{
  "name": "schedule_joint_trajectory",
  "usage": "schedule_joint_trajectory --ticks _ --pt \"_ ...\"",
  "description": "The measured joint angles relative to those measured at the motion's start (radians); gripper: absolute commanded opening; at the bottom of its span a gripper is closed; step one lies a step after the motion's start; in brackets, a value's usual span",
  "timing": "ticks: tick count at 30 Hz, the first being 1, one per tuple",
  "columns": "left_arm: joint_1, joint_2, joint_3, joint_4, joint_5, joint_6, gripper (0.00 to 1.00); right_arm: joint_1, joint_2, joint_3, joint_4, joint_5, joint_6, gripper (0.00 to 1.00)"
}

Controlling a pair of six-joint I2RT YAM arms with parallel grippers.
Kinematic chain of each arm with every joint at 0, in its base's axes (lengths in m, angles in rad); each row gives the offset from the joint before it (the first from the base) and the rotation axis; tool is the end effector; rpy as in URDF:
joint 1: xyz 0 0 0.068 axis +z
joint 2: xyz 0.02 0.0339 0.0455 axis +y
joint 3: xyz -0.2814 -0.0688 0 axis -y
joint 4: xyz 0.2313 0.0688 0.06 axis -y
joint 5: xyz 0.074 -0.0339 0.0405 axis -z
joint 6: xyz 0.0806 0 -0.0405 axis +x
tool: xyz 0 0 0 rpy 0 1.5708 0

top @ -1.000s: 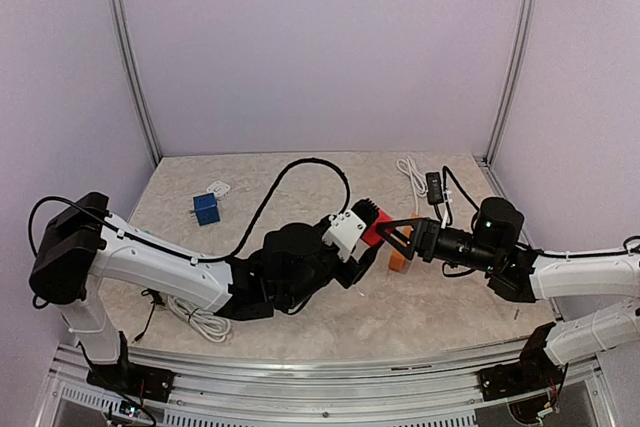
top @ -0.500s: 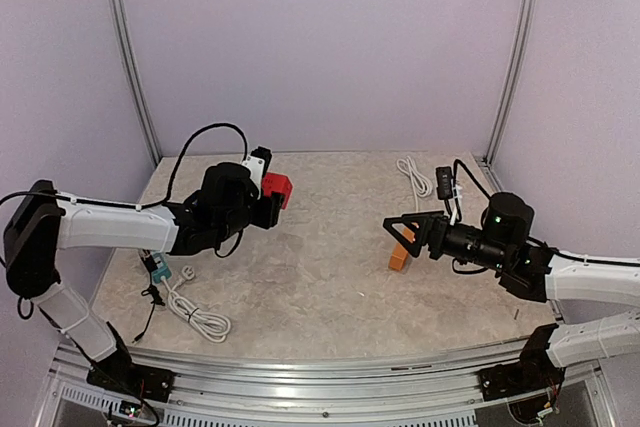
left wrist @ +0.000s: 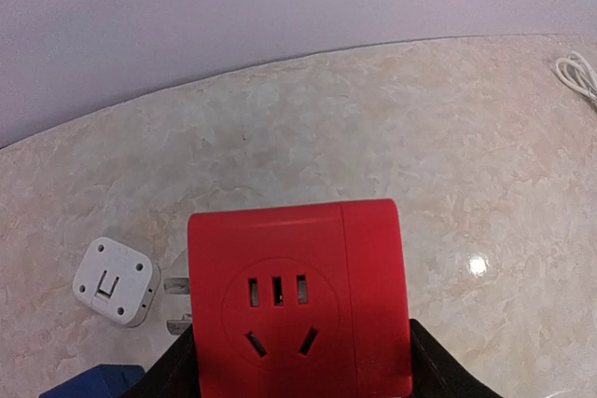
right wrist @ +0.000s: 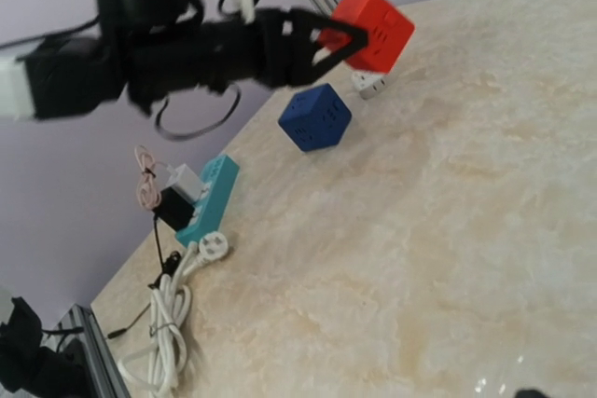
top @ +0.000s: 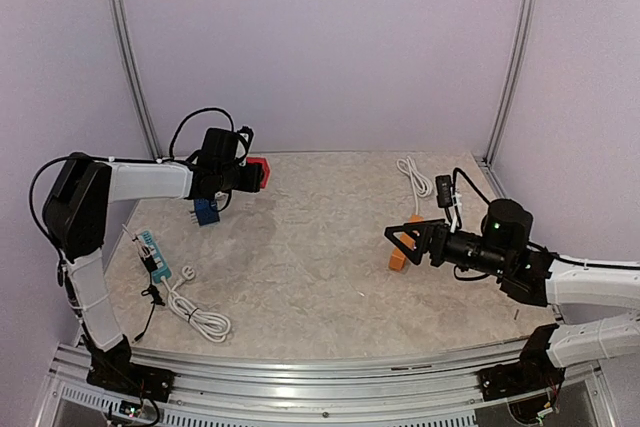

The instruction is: Pull the plug off the socket

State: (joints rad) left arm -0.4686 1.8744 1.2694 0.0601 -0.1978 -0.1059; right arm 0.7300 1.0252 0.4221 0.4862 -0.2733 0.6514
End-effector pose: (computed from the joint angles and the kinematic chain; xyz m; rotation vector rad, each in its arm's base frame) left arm 0.4170 -0.1933 0.2205 0.2638 2.0903 -0.1355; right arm 0.1711 0.1823 0.2546 -0.2966 1.8261 1.2352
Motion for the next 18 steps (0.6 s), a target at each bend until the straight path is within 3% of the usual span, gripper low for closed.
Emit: schedule_joint_trajectory --ticks 8,18 --pt "0.106 0.207 0.261 -0.096 0.099 0.005 0.43 0.0 -0.061 -0.006 -0.058 0.01 -0.023 0.99" --pt "0.12 0.374 0.383 -0.171 0.141 -0.006 0.43 0.0 -0.051 -0.006 -0.087 -0.005 -0.064 0.94"
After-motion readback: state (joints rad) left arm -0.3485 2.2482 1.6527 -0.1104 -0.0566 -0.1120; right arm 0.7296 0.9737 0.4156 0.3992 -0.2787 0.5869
